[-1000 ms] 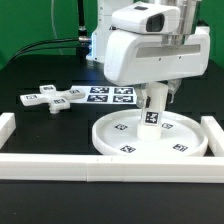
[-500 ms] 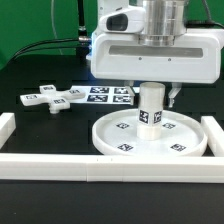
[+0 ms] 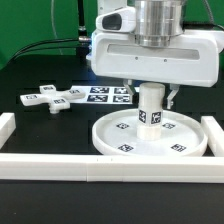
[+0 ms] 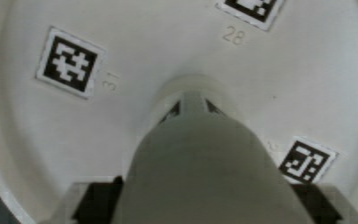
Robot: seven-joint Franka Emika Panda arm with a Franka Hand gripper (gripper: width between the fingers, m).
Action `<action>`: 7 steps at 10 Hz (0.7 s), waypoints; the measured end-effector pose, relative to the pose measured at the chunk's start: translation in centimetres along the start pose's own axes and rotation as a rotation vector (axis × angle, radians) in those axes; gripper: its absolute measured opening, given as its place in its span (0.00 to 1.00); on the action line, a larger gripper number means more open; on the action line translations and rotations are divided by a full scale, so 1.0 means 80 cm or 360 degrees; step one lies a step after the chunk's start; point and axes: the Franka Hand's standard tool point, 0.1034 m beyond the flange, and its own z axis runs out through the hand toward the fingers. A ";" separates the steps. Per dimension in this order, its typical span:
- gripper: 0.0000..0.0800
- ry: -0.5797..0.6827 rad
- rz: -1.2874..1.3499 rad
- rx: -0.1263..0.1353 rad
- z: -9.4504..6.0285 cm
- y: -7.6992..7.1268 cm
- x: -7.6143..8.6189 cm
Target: Assemble round table
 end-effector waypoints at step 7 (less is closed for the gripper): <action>0.51 -0.0092 0.1526 0.0071 0.000 0.000 -0.003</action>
Offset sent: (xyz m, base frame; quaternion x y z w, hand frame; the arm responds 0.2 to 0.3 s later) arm -0.0078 -0.0039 -0.0003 -0.0226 -0.0370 0.2498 0.9673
